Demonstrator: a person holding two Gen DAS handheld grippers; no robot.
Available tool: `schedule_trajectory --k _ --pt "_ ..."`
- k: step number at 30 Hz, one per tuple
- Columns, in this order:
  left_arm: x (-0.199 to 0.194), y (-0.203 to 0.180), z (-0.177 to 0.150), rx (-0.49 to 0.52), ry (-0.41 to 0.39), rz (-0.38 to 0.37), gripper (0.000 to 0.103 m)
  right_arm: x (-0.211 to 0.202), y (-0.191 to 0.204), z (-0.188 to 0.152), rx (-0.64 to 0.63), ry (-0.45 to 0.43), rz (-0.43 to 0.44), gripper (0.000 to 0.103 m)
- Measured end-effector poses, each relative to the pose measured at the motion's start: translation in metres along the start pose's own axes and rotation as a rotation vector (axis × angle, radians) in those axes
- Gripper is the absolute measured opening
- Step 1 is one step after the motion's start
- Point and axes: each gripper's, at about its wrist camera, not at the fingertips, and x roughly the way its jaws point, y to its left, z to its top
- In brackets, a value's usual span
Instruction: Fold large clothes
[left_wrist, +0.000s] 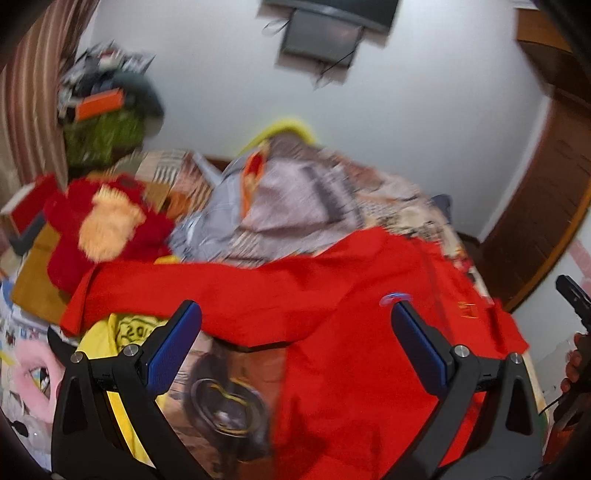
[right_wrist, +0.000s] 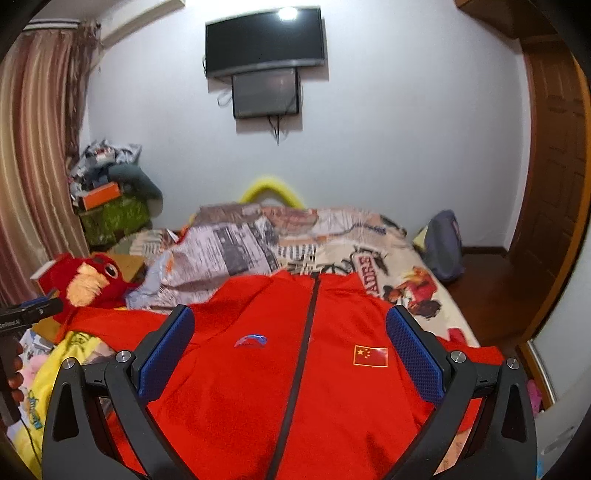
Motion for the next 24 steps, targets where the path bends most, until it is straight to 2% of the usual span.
schedule_trajectory --k 4,7,11,16,20,22,24 --pt "0.049 0.045 -0.002 -0.105 0.109 0.019 0.103 0.048 -0.003 -0.008 -0.001 0.090 -0.001 0.103" --pt "0.078 0.077 -0.010 -0.206 0.197 -0.013 0.102 0.078 -0.005 -0.016 -0.010 0.176 0.017 0.103" --pt "0.101 0.115 -0.018 -0.346 0.257 -0.072 0.100 0.108 -0.012 -0.024 -0.008 0.263 0.026 0.103" --pt "0.120 0.156 -0.017 -0.475 0.267 -0.077 0.094 0.131 -0.016 -0.031 -0.012 0.335 0.029 0.103" --pt "0.139 0.186 -0.018 -0.583 0.274 -0.082 0.093 0.143 -0.017 -0.032 -0.028 0.351 0.024 0.103" --pt "0.146 0.195 -0.016 -0.593 0.259 -0.047 0.086 0.148 -0.018 -0.032 -0.035 0.356 0.019 0.103" --pt "0.148 0.198 -0.010 -0.552 0.218 0.022 0.083 0.153 -0.018 -0.032 -0.038 0.360 0.017 0.103"
